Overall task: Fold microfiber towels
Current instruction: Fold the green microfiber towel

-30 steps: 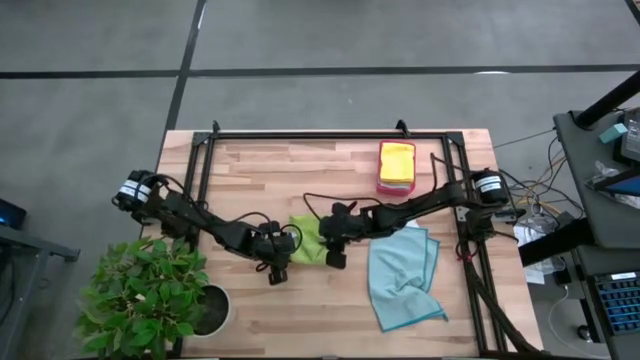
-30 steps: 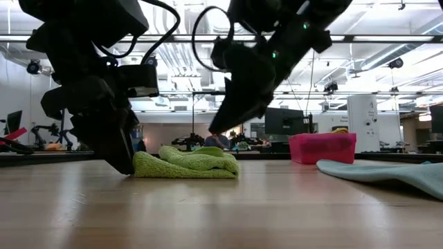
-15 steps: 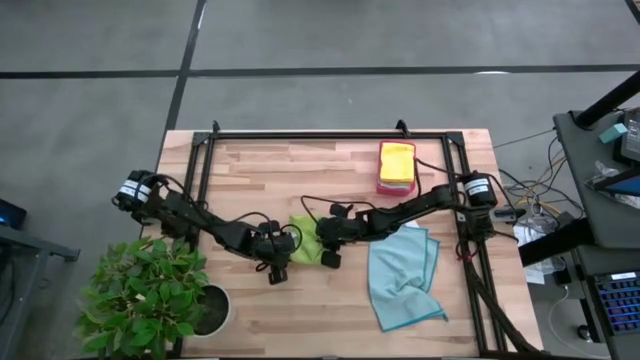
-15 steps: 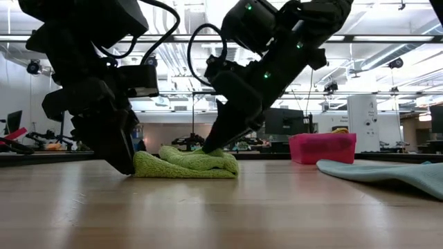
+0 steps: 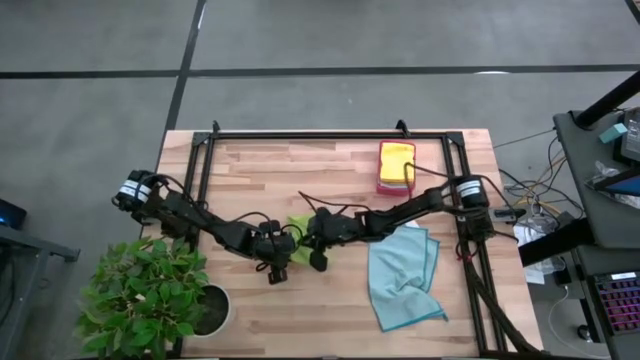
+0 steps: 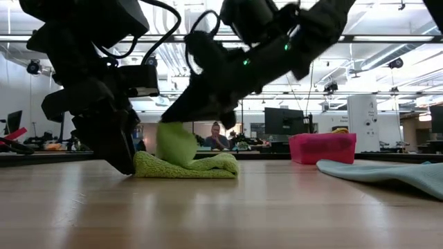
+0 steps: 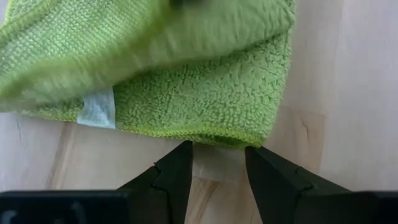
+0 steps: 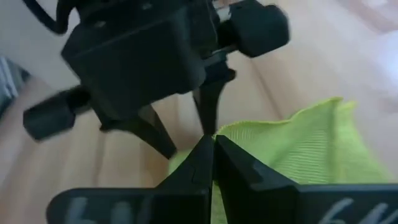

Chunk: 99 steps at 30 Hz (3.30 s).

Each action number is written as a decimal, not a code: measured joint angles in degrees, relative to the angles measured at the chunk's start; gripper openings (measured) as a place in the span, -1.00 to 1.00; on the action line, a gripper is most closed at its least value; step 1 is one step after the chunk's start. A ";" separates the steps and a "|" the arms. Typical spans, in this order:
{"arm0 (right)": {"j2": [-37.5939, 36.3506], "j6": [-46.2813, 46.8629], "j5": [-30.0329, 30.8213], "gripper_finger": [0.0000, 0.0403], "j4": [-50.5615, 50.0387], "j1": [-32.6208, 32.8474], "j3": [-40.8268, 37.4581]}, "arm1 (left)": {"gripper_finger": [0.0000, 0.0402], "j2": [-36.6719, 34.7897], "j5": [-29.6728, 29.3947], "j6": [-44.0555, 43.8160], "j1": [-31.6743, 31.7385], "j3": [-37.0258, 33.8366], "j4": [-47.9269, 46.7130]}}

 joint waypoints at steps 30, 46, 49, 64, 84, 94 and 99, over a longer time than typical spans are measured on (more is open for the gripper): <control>-3.43 -5.70 -4.80 -0.36 -12.68 0.75 4.35 | -0.33 -6.83 6.21 -0.96 -0.88 0.52 -1.51; -9.55 -8.36 7.50 -0.50 -17.39 8.00 -5.52 | -0.33 -9.25 -9.52 -1.72 -0.74 3.19 -1.47; -9.55 -8.32 7.68 -0.51 -14.14 8.02 -7.04 | -0.33 -9.33 -10.38 -1.88 -0.44 3.19 -1.55; -9.55 -8.94 7.68 -0.51 -8.00 8.02 -9.87 | 0.24 -4.85 -10.51 -4.96 -0.29 2.64 0.44; -9.55 -8.90 7.70 -0.51 -7.95 8.02 -10.47 | -0.95 -2.49 -1.41 1.55 -1.62 2.84 2.11; -8.82 -8.88 7.65 -0.51 -7.81 8.02 -10.47 | -0.88 -2.80 2.01 1.13 -1.64 2.80 -5.92; -6.80 -8.86 6.67 -0.51 -7.31 8.04 -10.51 | -0.87 -2.91 3.49 1.16 -1.64 2.80 -6.69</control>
